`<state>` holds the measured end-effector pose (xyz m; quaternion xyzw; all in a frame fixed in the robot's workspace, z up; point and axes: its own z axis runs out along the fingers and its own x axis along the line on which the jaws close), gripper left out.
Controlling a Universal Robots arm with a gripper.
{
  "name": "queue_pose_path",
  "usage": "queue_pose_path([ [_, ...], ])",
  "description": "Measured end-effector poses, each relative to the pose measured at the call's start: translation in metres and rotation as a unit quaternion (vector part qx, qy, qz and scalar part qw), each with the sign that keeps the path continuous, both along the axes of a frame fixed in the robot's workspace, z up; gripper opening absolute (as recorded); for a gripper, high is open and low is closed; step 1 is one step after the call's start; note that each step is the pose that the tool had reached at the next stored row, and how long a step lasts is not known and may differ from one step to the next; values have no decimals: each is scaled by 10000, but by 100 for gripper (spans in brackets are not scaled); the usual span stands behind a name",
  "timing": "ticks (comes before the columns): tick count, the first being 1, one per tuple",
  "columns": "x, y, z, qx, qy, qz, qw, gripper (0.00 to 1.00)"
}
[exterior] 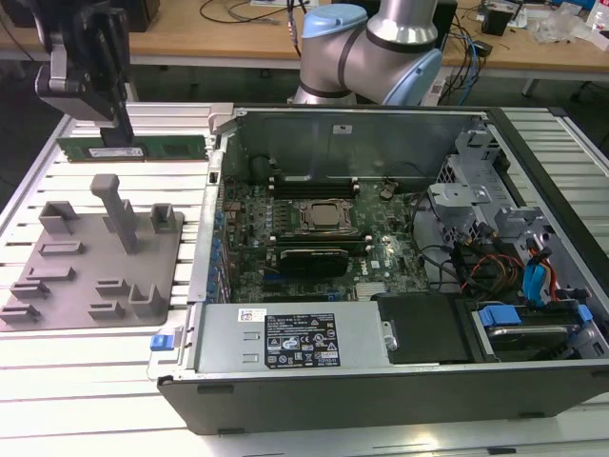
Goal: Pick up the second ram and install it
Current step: 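Pick up the second ram and move it above second insertion slot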
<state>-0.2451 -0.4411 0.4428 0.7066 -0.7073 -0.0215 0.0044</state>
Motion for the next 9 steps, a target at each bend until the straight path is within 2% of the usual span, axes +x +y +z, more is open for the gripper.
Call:
queue_pose_path([
  [9, 240, 0, -7, 0, 0, -1, 10000, 9],
])
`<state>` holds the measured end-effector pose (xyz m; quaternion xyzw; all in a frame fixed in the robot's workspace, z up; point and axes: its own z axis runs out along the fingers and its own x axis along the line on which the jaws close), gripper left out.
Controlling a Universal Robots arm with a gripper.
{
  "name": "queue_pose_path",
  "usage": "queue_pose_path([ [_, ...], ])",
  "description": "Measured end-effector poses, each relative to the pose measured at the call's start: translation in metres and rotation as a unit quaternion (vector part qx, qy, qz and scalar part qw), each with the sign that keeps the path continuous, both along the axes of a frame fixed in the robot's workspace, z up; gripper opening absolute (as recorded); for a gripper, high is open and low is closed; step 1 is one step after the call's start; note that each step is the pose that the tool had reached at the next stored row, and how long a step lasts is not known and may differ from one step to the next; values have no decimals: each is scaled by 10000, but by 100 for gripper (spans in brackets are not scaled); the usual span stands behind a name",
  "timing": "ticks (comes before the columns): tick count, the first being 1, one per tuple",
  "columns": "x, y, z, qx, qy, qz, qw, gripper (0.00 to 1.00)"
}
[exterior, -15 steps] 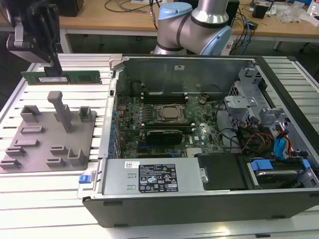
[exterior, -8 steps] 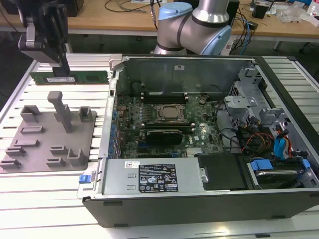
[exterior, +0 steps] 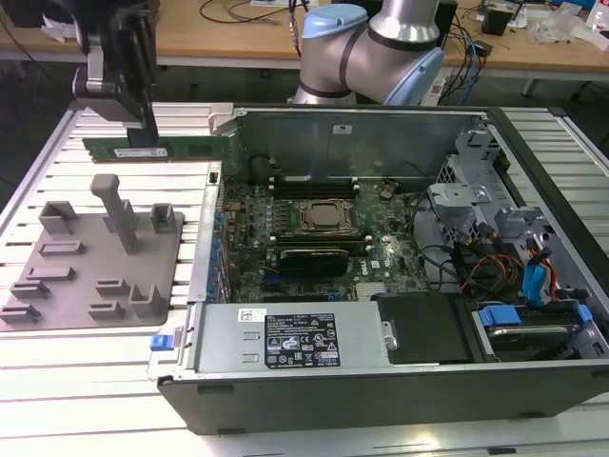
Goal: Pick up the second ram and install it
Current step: 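Pick up the second ram and move it above second insertion slot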
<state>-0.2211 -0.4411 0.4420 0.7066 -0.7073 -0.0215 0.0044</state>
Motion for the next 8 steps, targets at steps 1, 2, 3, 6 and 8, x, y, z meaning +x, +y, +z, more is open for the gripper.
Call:
queue_pose_path([
  [1, 35, 0, -2, 0, 1, 0, 10000, 9],
  [2, 61, 0, -4, -1, 1, 0, 10000, 9],
  [3, 115, 0, -10, 0, 5, 0, 10000, 9],
  [6, 329, 0, -50, -1, 44, 0, 10000, 9],
  [8, 427, 0, -75, 0, 71, 0, 10000, 9],
])
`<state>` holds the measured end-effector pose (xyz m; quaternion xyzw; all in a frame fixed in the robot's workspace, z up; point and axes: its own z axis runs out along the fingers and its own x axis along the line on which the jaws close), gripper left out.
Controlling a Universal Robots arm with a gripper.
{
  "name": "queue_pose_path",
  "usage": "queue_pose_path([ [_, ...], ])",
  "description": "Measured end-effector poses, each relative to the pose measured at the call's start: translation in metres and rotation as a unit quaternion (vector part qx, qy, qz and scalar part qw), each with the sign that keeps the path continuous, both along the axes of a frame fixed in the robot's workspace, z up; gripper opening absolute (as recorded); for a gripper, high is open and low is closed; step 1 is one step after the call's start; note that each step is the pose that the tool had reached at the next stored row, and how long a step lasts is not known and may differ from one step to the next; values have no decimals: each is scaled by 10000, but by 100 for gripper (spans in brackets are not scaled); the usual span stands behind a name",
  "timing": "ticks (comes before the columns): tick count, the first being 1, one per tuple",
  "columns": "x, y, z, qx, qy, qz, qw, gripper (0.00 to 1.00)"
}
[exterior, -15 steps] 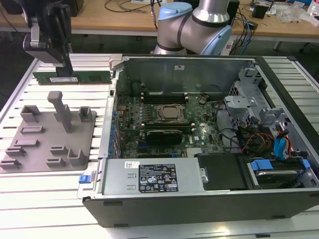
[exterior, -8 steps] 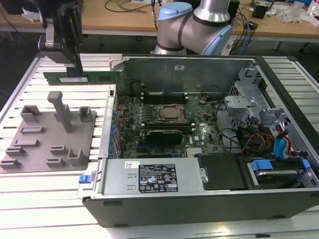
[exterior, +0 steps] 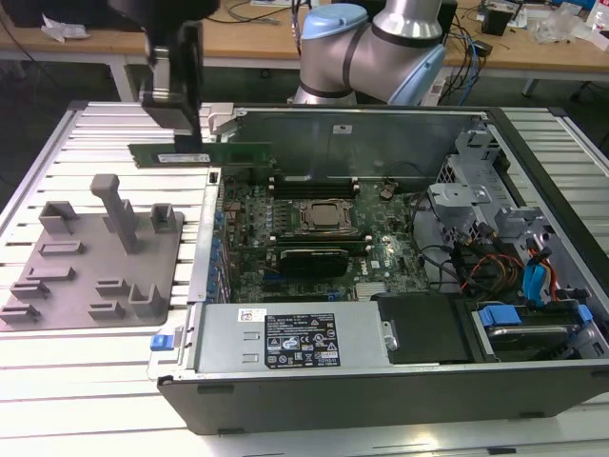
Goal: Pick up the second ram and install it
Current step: 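Pick up the second ram and move it above second insertion slot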
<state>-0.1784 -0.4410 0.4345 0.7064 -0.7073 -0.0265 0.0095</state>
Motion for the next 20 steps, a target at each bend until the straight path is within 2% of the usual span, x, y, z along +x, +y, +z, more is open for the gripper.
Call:
queue_pose_path([
  [1, 102, 3, -22, -1, 26, 1, 10000, 9],
  [4, 359, 20, -52, 0, 57, 0, 10000, 9],
  [8, 572, 108, -117, -1, 61, 47, 10000, 9],
  [9, 672, 117, -143, -1, 62, 61, 10000, 9],
  [12, 856, 127, -187, 0, 63, 73, 10000, 9],
  [15, 1103, 136, -235, -1, 69, 84, 9999, 9],
  [16, 1163, 139, -265, 0, 70, 86, 9999, 9],
  [17, 1232, 146, -332, -1, 71, 87, 9999, 9],
  [20, 1247, 153, -399, -1, 71, 89, 9999, 9],
])
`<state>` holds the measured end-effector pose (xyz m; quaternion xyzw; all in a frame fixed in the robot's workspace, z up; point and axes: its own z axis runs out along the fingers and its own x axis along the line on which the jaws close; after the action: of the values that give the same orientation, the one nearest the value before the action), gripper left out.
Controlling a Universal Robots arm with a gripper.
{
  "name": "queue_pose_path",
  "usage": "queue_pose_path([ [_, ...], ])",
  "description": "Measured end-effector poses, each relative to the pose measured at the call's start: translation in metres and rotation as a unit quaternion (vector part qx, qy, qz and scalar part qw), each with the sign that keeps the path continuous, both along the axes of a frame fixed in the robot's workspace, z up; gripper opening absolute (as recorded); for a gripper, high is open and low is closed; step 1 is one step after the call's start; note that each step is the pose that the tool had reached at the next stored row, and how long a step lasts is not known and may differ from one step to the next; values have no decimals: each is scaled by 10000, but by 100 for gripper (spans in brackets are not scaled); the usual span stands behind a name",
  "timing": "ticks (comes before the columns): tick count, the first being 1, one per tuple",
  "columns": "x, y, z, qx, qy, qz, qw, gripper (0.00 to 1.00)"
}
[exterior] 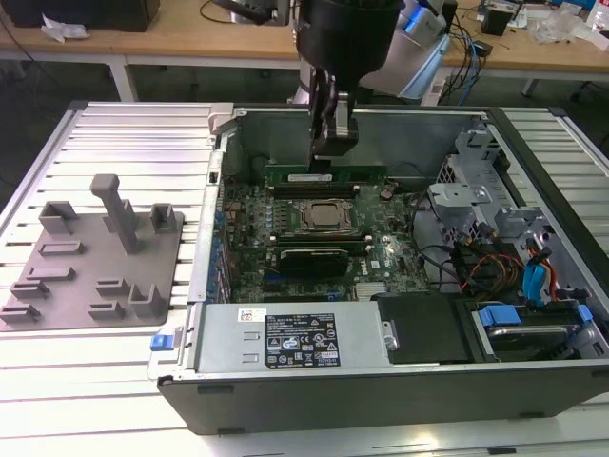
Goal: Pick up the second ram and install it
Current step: 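Pick up the second ram and move it above second insertion slot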
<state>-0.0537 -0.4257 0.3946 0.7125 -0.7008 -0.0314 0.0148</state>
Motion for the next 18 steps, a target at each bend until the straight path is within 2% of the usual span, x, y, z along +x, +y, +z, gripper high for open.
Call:
queue_pose_path([
  [3, 8, 5, -77, 0, 0, 2, 10000, 9],
  [7, 46, 12, -265, 0, 0, 3, 10000, 9],
  [14, 71, 21, -454, 0, 0, 2, 10000, 9],
  [17, 78, 69, -531, 0, 0, 3, 10000, 9],
  [18, 86, 102, -580, 0, 0, 3, 10000, 9],
])
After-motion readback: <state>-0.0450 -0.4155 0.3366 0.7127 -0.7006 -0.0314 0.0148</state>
